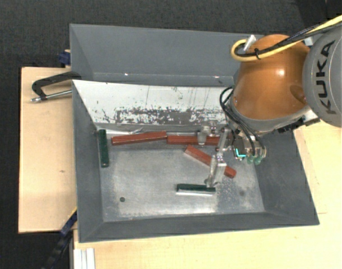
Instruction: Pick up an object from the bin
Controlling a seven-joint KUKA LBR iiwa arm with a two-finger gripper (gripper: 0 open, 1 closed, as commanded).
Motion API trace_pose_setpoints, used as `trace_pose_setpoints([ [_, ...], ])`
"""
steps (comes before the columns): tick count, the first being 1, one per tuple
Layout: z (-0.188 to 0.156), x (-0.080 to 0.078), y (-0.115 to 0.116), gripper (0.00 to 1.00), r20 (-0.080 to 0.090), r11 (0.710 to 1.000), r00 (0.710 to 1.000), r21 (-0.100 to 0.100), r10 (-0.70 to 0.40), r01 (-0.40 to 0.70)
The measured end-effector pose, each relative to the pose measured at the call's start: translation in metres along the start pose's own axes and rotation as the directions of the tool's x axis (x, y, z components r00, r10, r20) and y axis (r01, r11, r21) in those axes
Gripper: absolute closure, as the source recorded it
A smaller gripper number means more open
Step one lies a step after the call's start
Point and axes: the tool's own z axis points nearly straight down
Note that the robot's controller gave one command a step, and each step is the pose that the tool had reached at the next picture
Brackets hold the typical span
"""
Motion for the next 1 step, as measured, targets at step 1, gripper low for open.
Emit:
trace_pose_setpoints([
  [1, -0.0037, -0.0009, -0.0002, 0.00, 0.007, 1.000, 1.000, 0.000, 0.001, -0.001],
])
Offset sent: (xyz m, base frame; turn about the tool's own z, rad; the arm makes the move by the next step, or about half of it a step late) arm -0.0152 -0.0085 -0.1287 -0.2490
